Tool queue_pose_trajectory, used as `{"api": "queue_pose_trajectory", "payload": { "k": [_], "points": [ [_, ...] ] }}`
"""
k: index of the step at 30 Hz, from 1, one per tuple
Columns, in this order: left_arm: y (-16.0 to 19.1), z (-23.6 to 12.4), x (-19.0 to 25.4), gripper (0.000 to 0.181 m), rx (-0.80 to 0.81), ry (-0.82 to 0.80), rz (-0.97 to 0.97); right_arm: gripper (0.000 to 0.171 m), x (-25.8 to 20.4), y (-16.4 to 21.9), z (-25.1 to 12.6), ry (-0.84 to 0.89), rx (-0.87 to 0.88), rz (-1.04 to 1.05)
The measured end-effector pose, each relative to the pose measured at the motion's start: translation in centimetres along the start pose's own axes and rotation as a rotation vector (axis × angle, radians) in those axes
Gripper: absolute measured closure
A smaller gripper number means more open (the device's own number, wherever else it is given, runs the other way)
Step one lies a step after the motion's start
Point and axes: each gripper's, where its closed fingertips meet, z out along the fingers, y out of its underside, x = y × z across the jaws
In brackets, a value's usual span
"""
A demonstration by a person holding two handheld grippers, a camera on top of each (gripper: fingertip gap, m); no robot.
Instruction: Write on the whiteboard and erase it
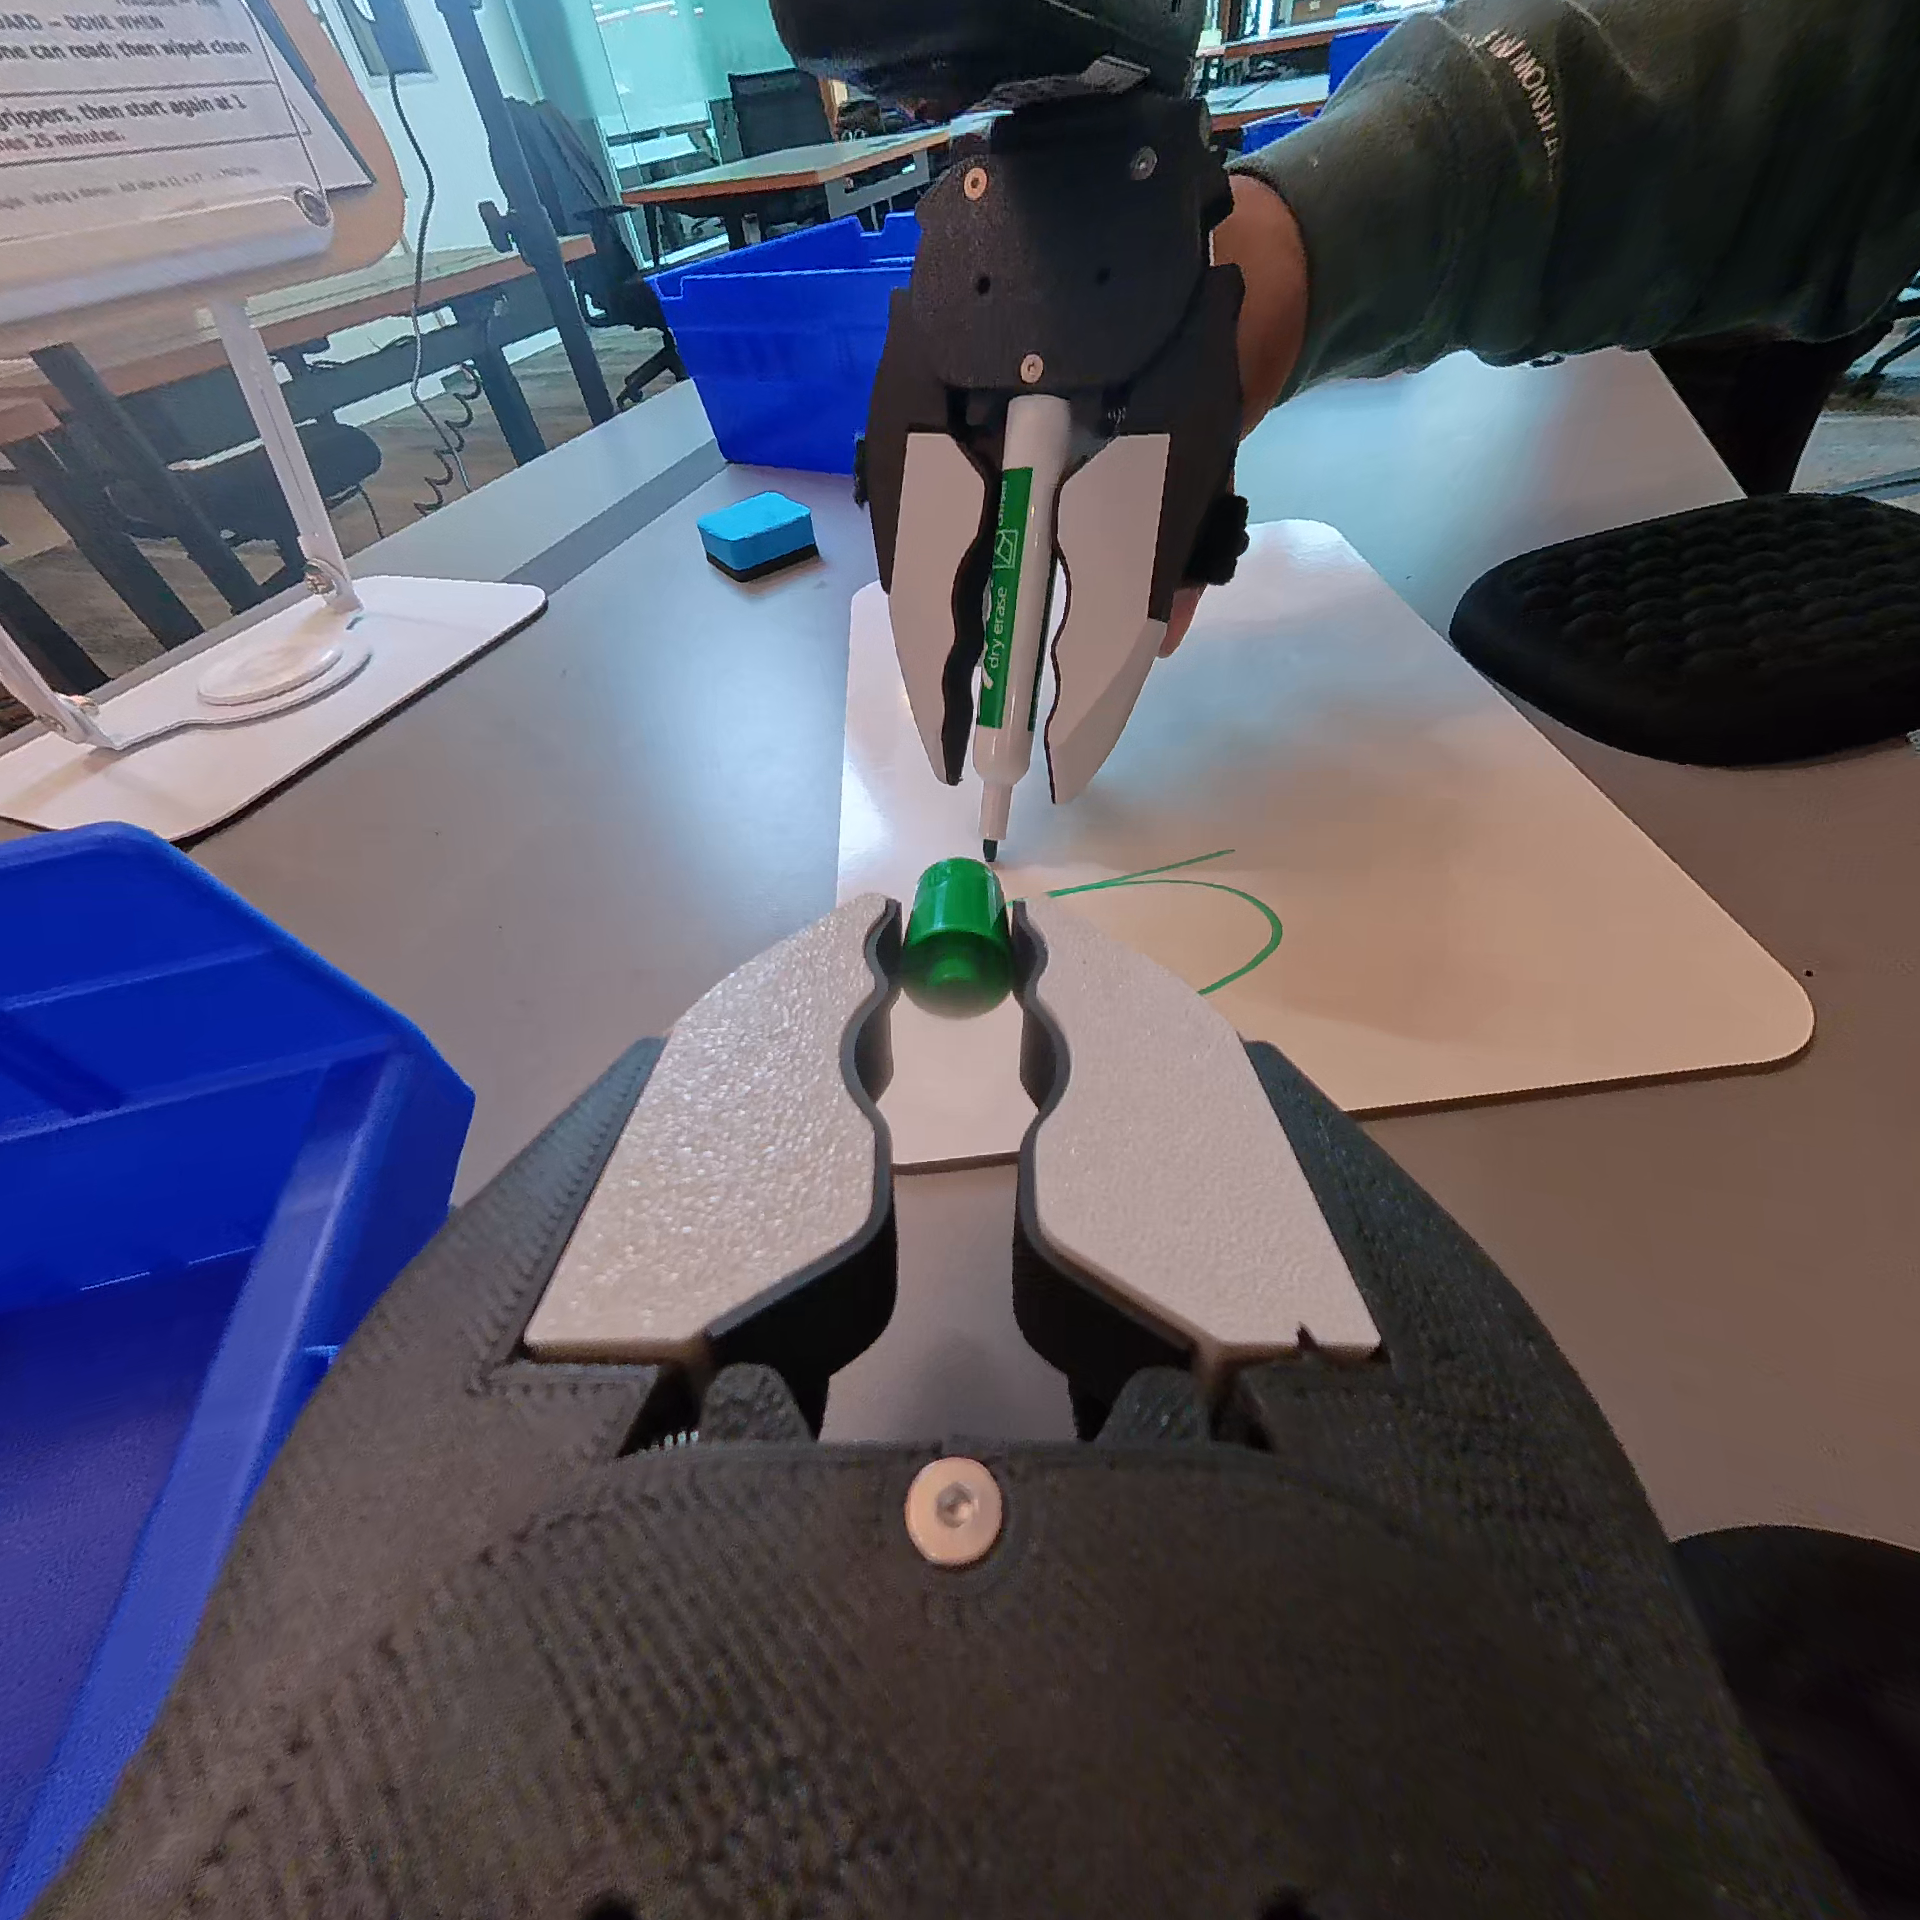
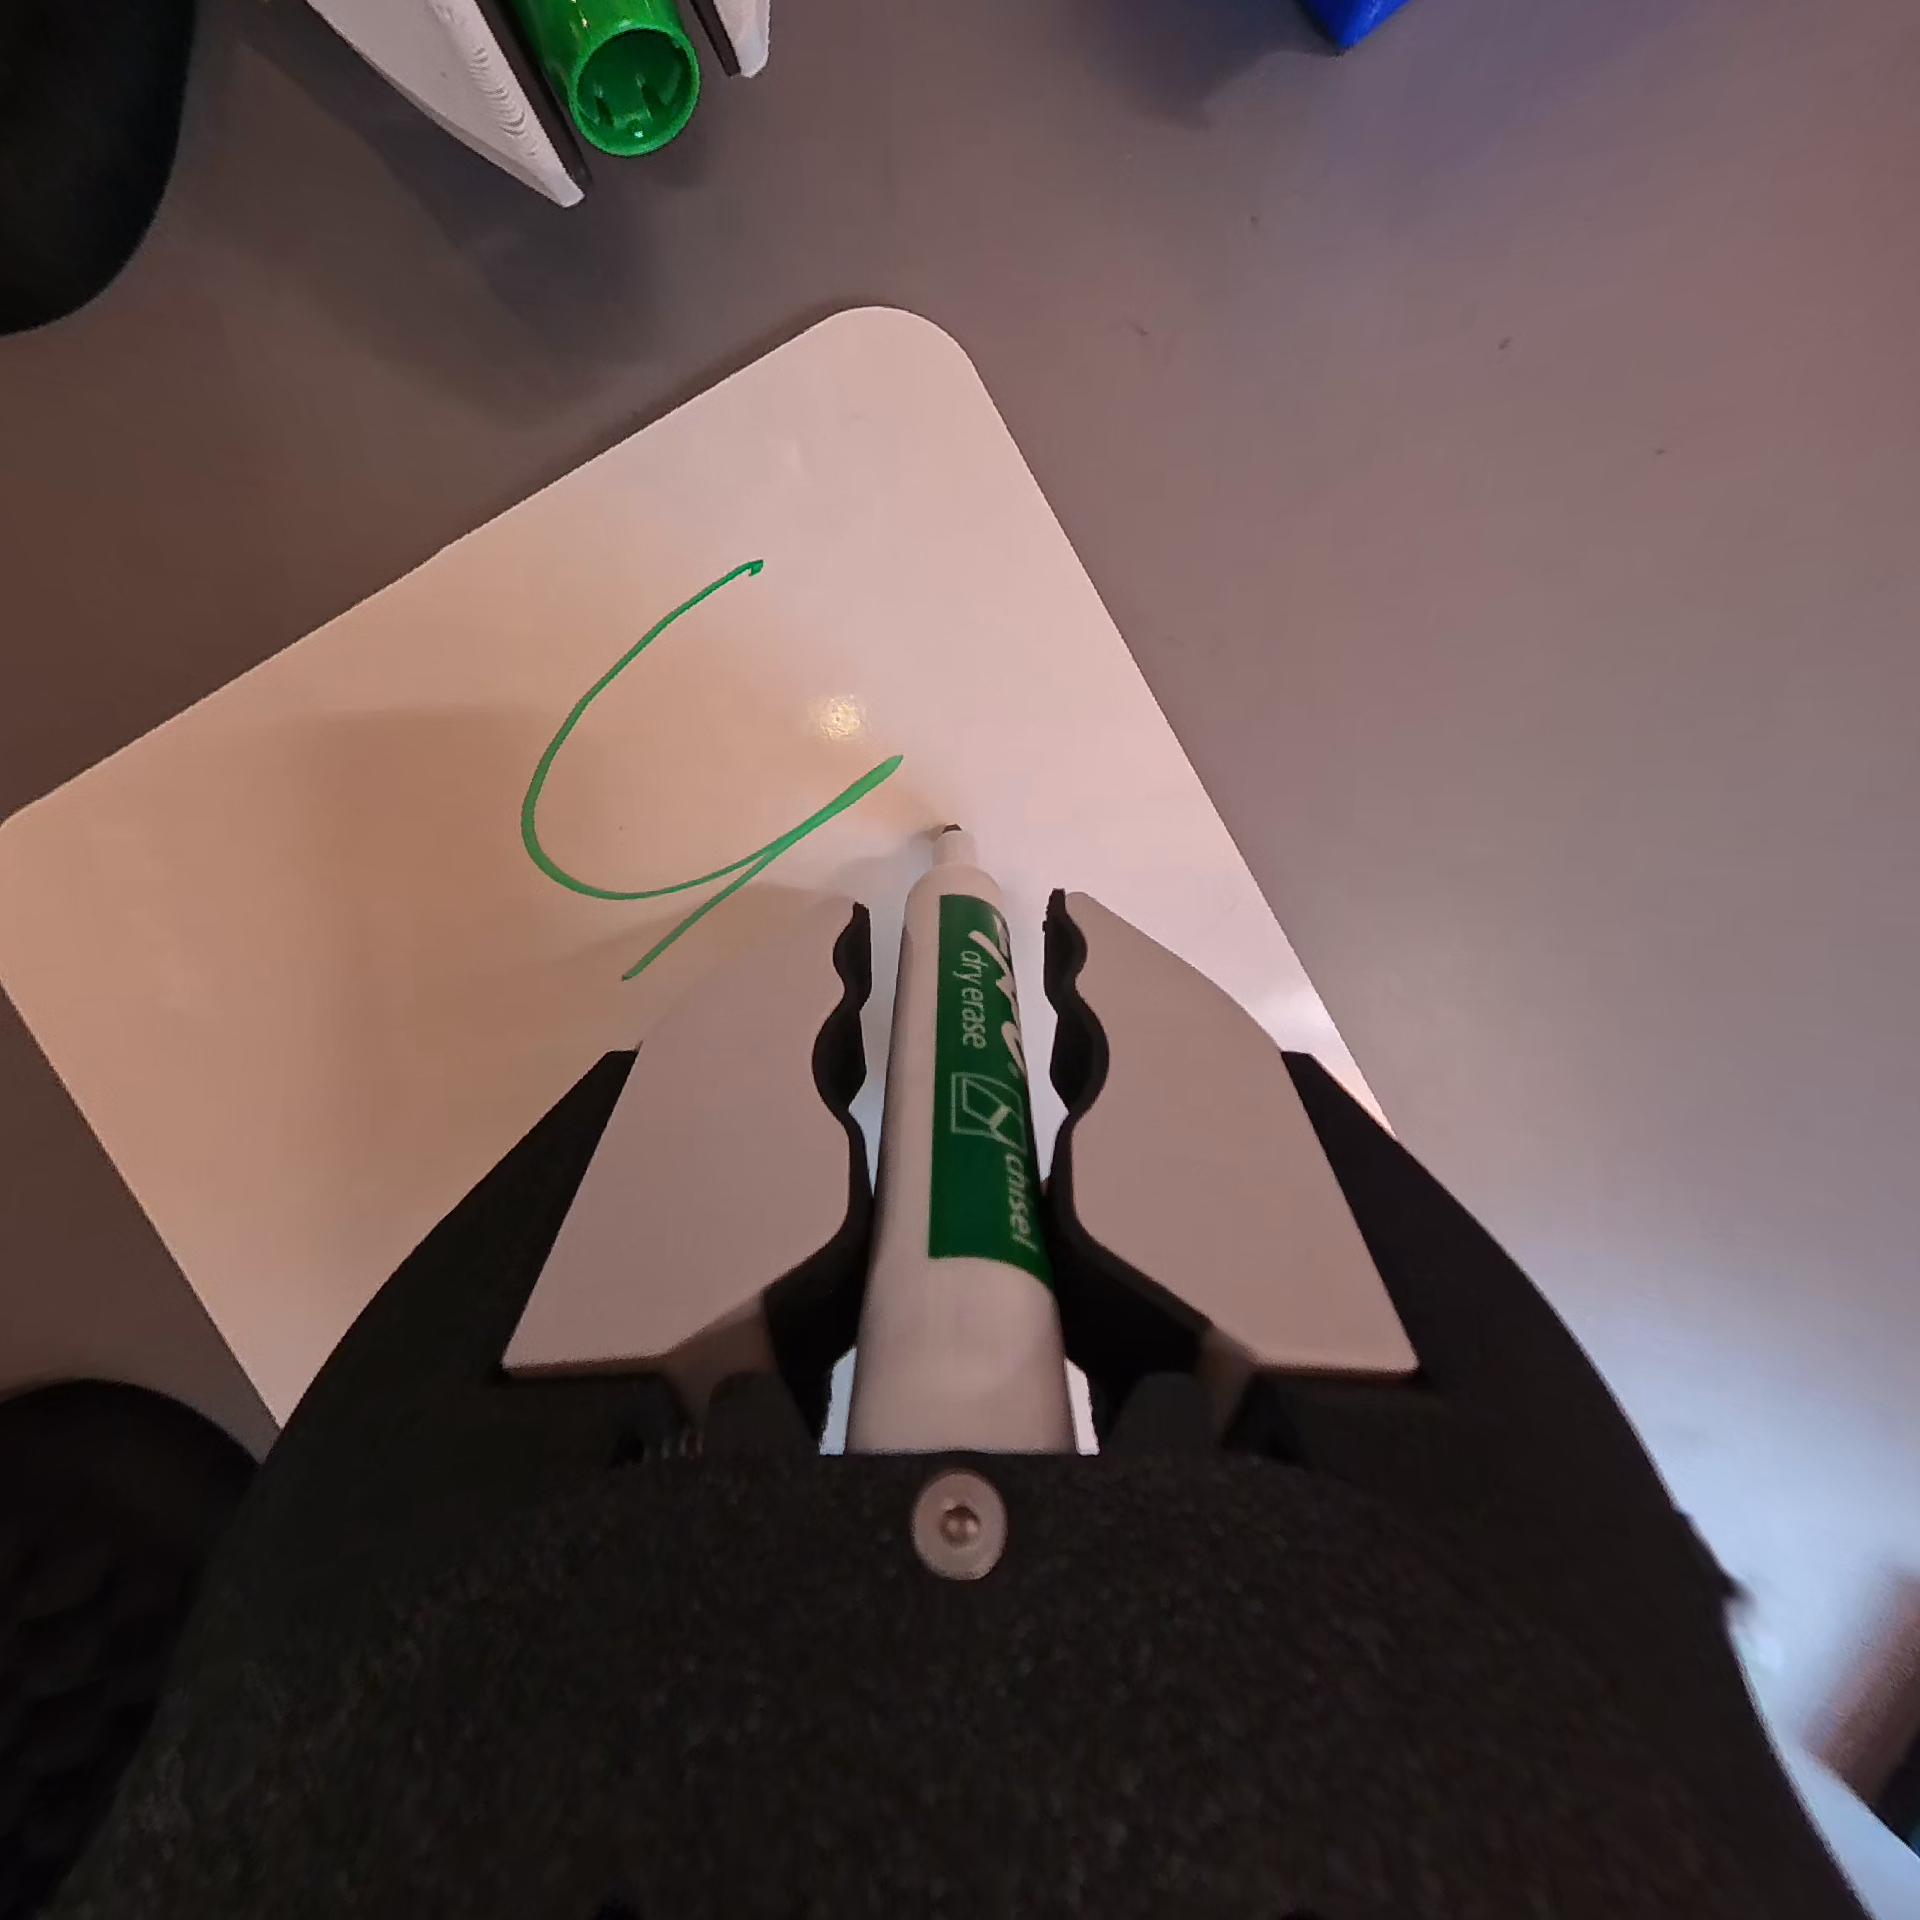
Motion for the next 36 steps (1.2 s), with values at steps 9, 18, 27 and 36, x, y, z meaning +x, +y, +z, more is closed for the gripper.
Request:
{"api": "queue_pose_trajectory", "payload": {
  "k": [9,18,27,36],
  "points": [
    [0.0,0.0,0.1,0.161,-0.002,0.002,0.0,0.138,-0.5,0.4,-0.1,-0.008,-0.031,-0.012],
    [0.0,0.1,0.2,0.161,-0.005,0.004,0.003,0.138,-2.3,1.9,-0.9,-0.02,-0.061,-0.007],
    [0.0,0.1,0.2,0.161,-0.006,0.002,0.003,0.138,-4.6,4.3,-2.3,-0.019,-0.1,0.012],
    [0.0,0.1,0.0,0.161,-0.004,-0.004,-0.001,0.139,-4.3,5.2,-2.8,0.024,-0.095,0.026]
  ]
}}
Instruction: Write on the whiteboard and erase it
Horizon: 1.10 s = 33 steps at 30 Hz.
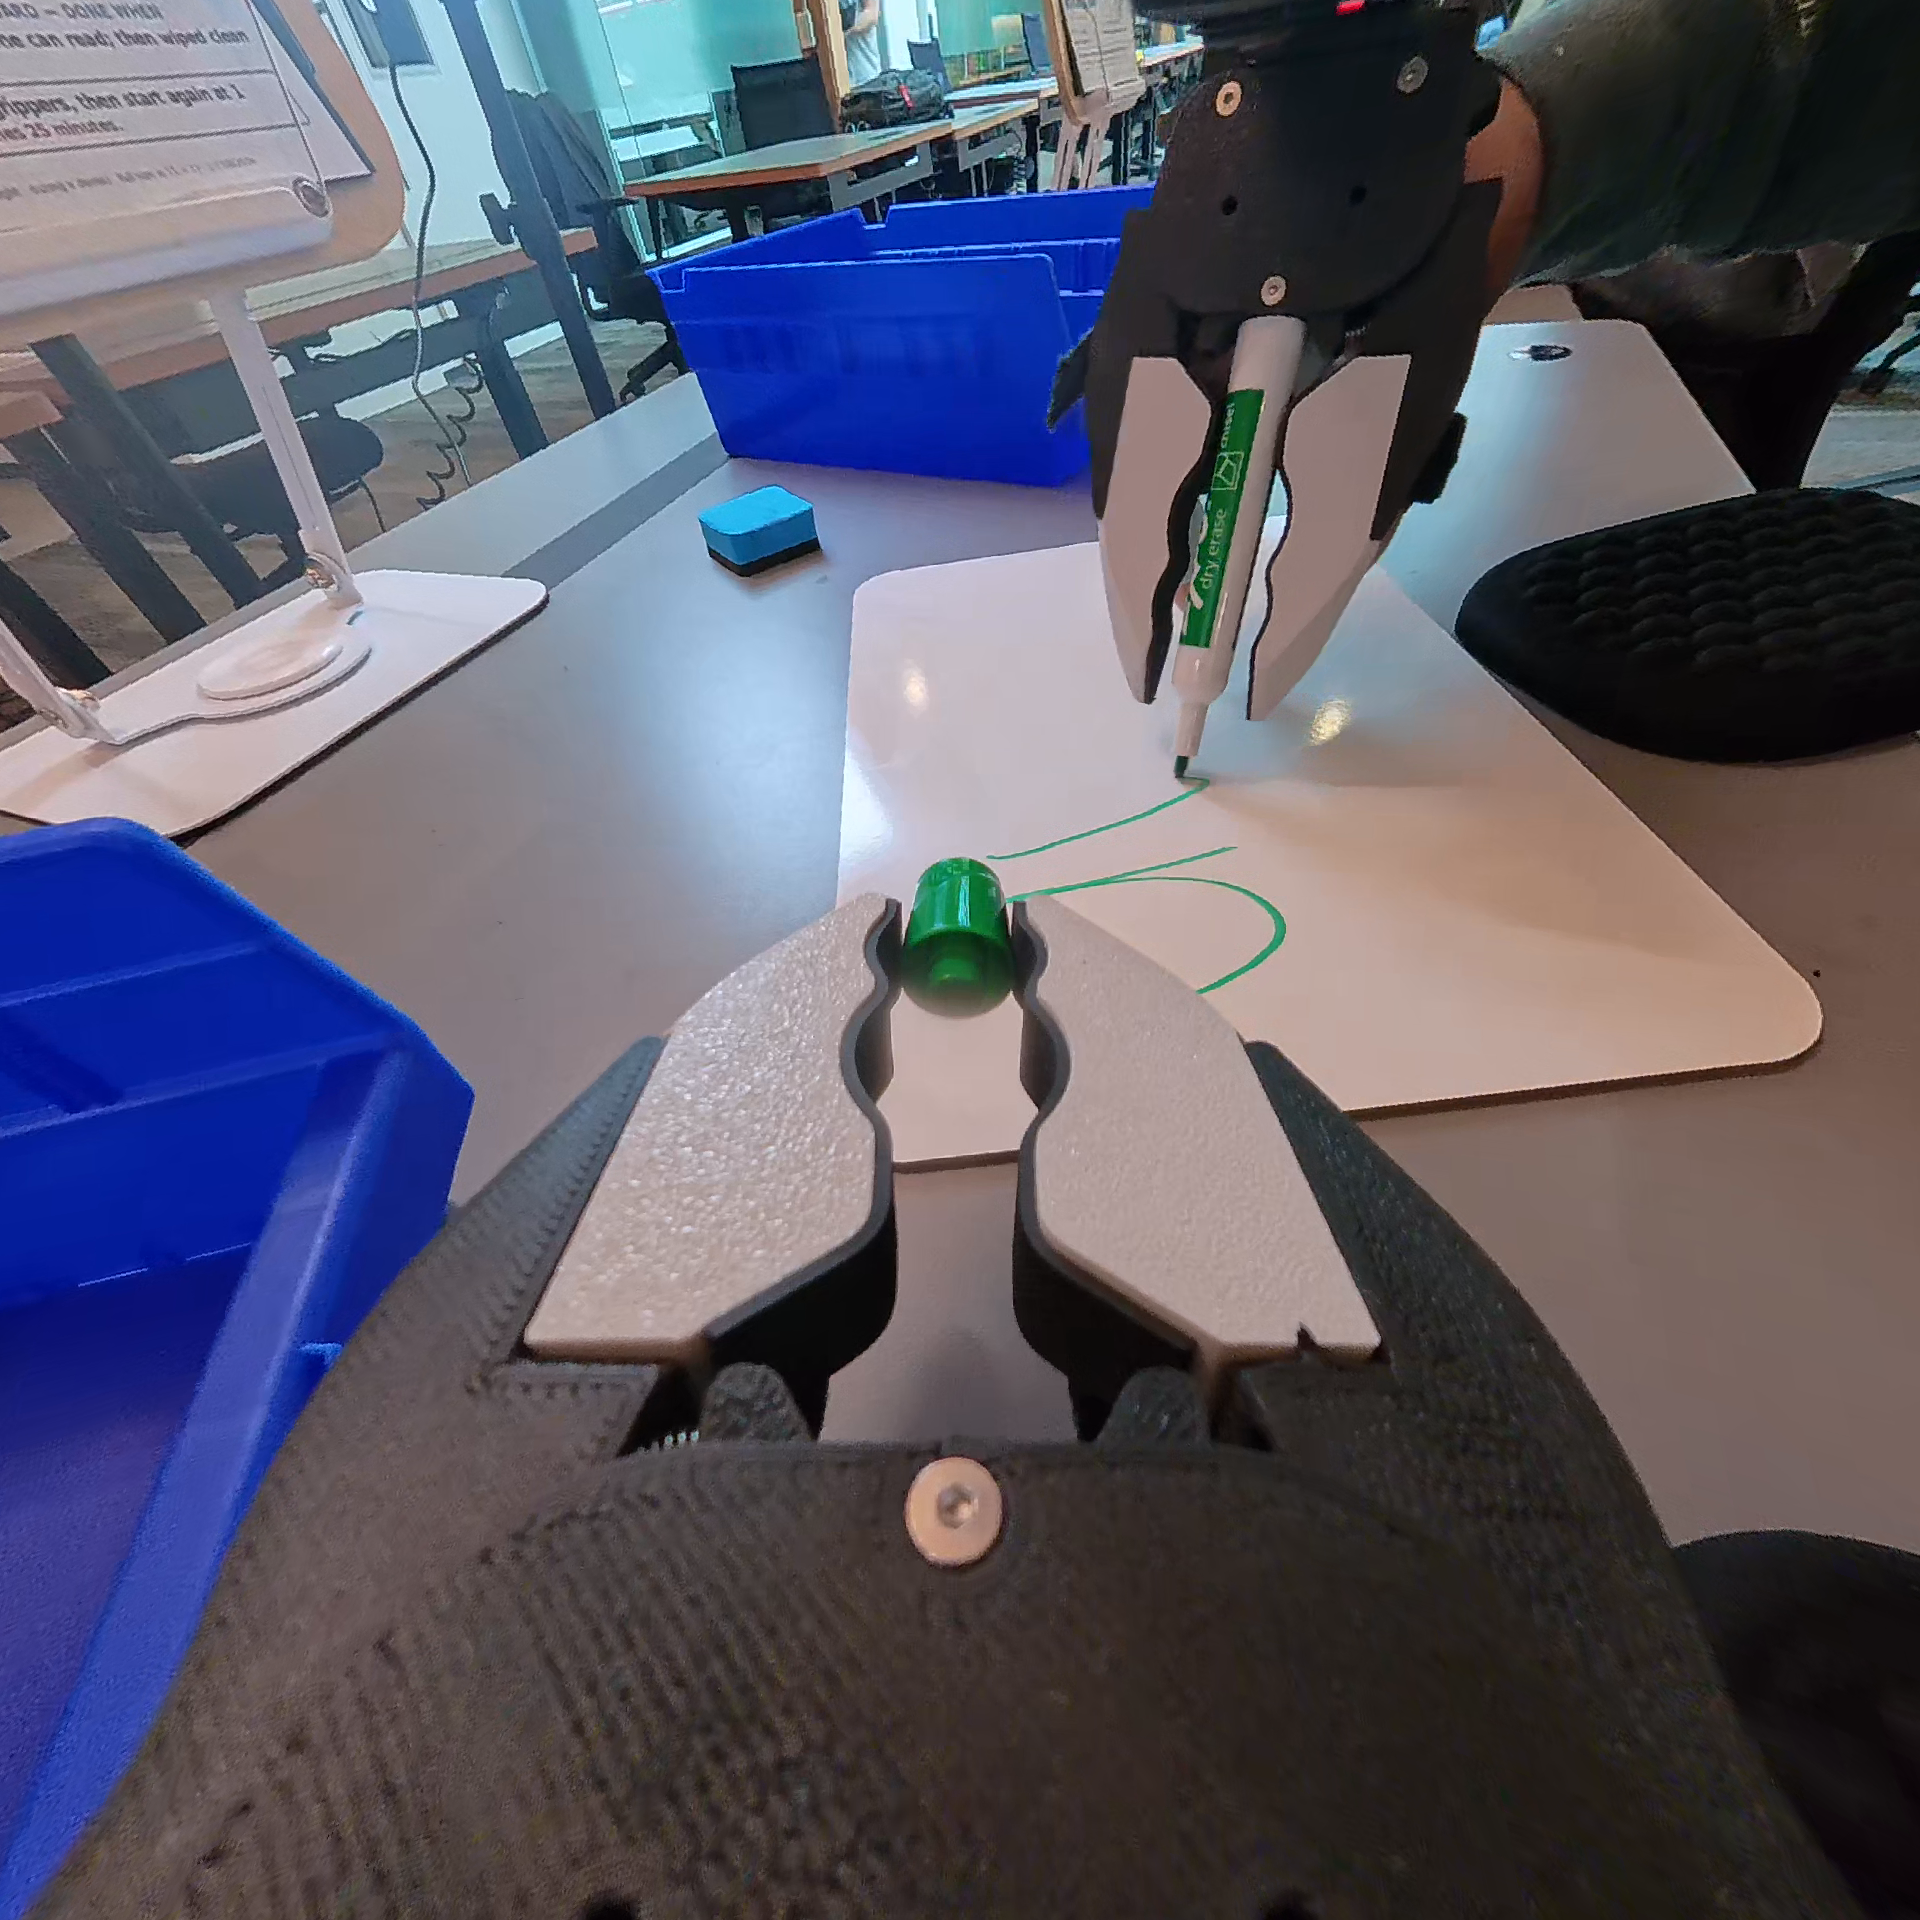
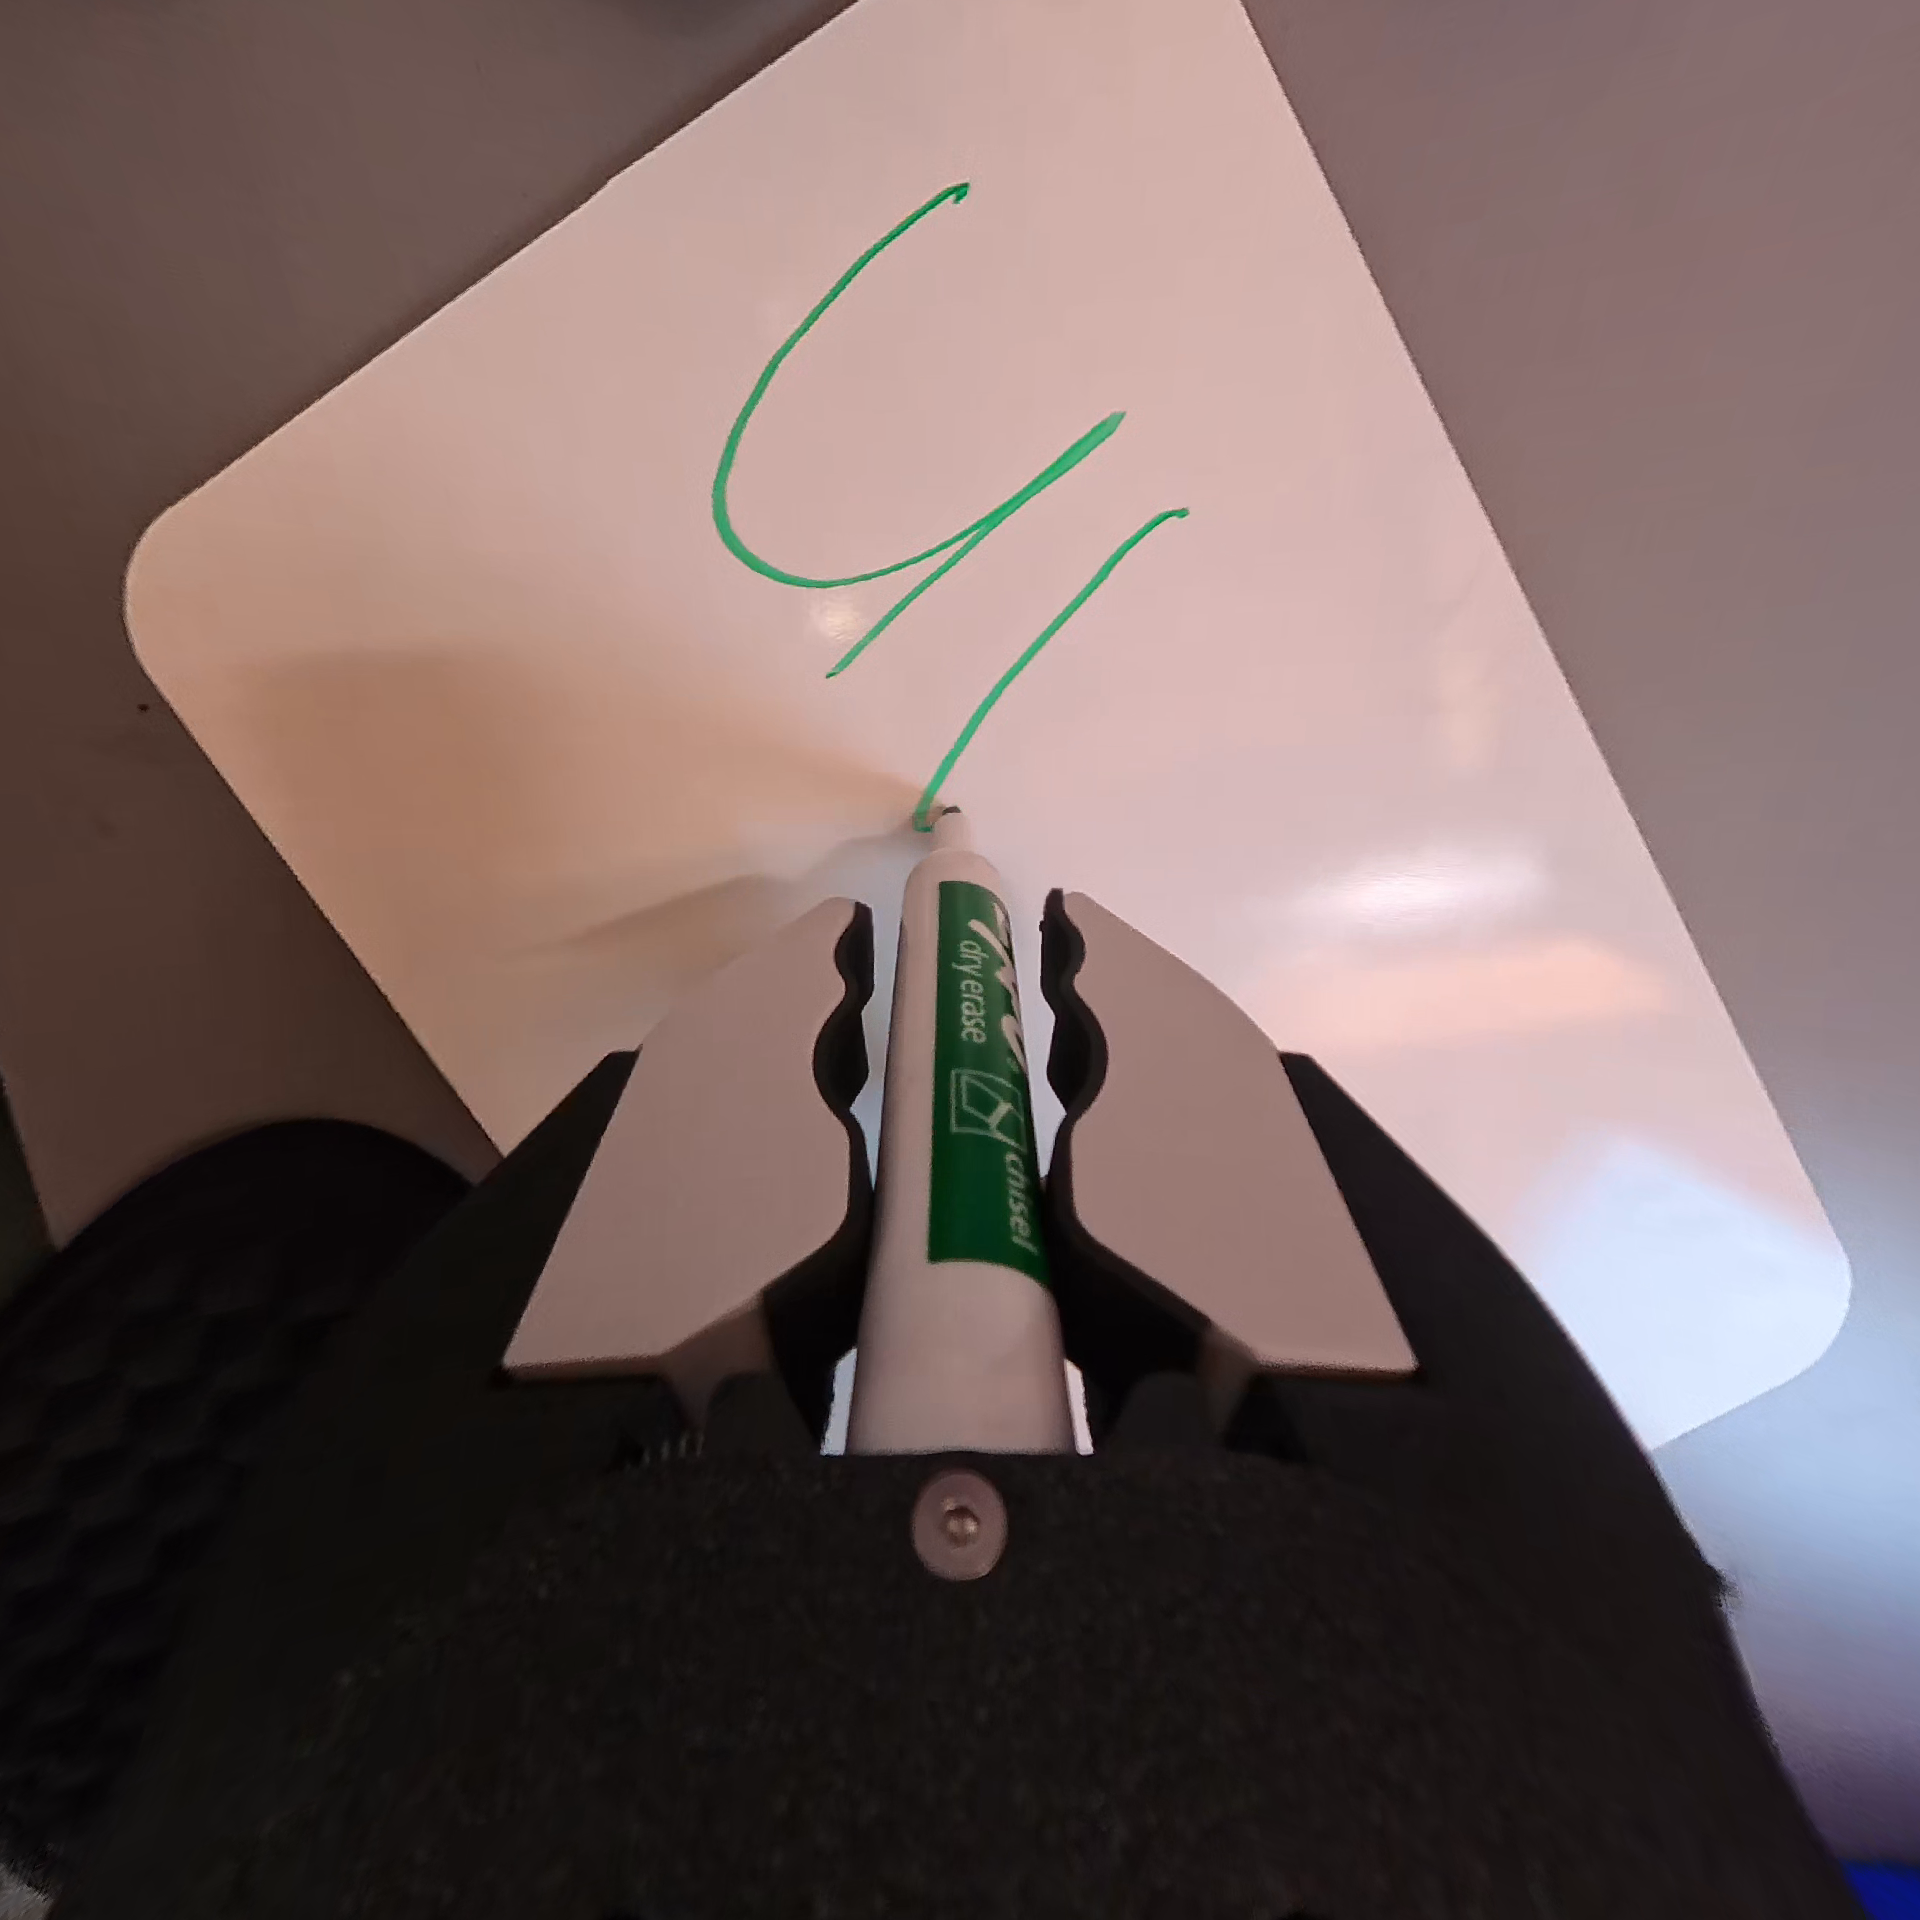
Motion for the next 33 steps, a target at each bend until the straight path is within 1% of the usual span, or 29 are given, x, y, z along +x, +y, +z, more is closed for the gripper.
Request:
{"api": "queue_pose_trajectory", "payload": {
  "k": [16,22,26,29,33],
  "points": [
    [-0.3,-0.2,-0.2,0.161,0.021,-0.001,-0.011,0.14,6.0,-1.5,0.8,0.059,-0.01,0.01],
    [-0.3,-0.2,-0.1,0.161,0.02,0.0,-0.006,0.14,6.1,-1.7,0.7,0.057,-0.002,0.013],
    [-0.3,-0.2,-0.1,0.161,0.02,0.0,-0.006,0.139,5.9,-2.0,-0.5,0.068,0.032,0.024],
    [-0.2,-0.1,-0.1,0.161,0.017,0.003,-0.005,0.139,6.3,-1.3,-1.4,0.089,0.035,0.044],
    [-0.2,-0.1,-0.1,0.161,0.016,0.0,-0.001,0.139,6.4,-0.3,-1.4,0.096,0.029,0.064]
  ]
}}
